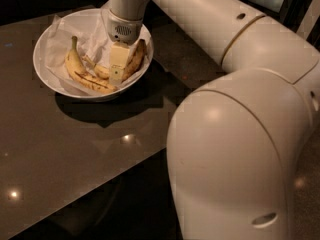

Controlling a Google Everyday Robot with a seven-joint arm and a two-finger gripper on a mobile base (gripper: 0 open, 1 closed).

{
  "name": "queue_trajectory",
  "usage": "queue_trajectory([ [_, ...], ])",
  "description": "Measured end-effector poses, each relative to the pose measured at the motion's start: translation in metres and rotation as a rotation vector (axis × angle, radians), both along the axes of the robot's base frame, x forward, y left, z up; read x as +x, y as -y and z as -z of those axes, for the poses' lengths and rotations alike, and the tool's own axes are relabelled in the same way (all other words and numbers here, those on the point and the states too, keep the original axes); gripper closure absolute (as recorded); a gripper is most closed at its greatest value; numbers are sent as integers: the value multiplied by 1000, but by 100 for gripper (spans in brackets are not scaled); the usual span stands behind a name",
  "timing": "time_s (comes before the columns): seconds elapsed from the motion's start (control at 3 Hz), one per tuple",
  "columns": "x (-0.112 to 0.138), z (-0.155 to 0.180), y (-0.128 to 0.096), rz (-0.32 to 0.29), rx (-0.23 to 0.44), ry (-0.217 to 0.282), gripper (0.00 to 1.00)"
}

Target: Pick banana from white bowl

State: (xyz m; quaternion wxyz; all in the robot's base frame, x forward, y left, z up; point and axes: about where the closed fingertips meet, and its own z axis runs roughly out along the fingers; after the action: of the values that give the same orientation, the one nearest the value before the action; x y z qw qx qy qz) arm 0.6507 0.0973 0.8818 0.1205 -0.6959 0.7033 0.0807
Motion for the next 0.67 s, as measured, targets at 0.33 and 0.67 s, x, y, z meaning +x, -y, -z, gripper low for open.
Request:
queue_trajectory([
  [0.33, 1, -2, 1, 15, 34, 7, 12],
  [0.67, 2, -3, 1, 22, 50, 5, 27],
])
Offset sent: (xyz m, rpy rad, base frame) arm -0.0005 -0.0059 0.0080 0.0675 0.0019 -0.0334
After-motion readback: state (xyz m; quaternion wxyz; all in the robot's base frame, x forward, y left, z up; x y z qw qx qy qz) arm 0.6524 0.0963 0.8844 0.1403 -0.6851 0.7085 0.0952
